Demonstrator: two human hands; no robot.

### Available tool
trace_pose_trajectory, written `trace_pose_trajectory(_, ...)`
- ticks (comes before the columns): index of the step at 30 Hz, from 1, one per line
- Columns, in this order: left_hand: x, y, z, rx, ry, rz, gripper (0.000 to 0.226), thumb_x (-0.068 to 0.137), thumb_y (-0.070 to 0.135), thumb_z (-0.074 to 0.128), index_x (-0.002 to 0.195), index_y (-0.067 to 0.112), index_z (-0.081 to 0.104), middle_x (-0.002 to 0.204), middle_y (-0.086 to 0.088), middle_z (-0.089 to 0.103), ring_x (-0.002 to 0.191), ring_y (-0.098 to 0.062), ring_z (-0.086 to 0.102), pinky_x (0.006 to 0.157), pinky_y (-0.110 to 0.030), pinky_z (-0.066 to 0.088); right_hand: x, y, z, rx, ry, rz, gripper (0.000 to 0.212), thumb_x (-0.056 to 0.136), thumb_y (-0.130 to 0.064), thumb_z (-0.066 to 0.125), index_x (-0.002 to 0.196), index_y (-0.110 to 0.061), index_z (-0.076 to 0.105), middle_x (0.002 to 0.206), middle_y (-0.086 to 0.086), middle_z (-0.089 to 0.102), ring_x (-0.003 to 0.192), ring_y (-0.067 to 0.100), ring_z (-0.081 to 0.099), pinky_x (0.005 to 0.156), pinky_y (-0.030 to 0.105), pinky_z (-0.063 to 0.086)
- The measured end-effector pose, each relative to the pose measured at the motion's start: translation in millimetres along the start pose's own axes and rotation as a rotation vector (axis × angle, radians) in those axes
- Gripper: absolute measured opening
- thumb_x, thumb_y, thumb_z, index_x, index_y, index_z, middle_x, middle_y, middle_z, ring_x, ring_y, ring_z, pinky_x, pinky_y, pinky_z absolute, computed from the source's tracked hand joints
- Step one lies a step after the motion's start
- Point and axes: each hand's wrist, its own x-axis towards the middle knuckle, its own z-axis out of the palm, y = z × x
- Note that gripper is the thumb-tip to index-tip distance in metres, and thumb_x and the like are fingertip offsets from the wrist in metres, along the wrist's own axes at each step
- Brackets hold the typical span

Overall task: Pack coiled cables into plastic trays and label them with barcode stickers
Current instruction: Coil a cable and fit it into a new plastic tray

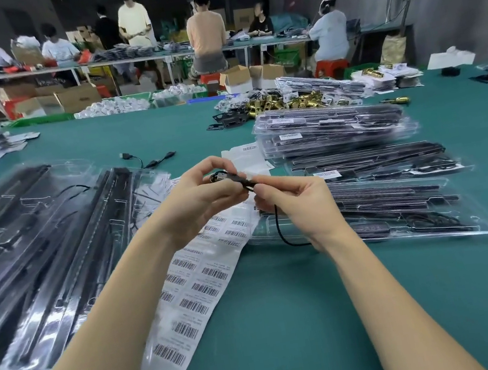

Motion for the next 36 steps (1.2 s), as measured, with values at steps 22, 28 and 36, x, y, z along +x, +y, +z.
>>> trace_pose_trajectory(22,-4.4,8.3,-0.9,0.884,-0.092,0.105,0.018,0.095,0.018,0.064,0.105,0.026,0.077,0.081,0.009,0.077,0.081,-0.003,0.073,0.074,-0.021,0.059,-1.5,2.1,-9.0,-0.049,-0.054,0.085,0.015,0.086,-0.003,0.075,0.088,-0.015,0.082,0.092,0.012,0.078,0.077,0.019,0.073,0.075,0.023,0.058)
trace_pose_trajectory(28,-1.8,-4.0,5.2,0.414,-0.002,0.039,0.016,0.092,0.005,0.069,0.105,0.009,0.077,0.093,-0.005,0.078,0.088,-0.019,0.075,0.075,-0.015,0.055,-1.7,-4.1,-11.2,0.073,-0.012,0.105,0.013,0.084,0.002,0.074,0.088,-0.009,0.08,0.09,0.014,0.077,0.076,0.023,0.069,0.078,0.028,0.06)
trace_pose_trajectory(36,9.4,-26.4,14.0,0.183,0.263,0.091,0.016,0.089,0.002,0.071,0.104,0.006,0.075,0.095,-0.01,0.077,0.086,-0.022,0.075,0.079,-0.02,0.057,-1.4,-11.6,-19.3,0.114,-0.013,0.275,0.026,0.089,-0.005,0.072,0.112,-0.005,0.059,0.095,0.015,0.076,0.078,0.021,0.074,0.067,0.026,0.058)
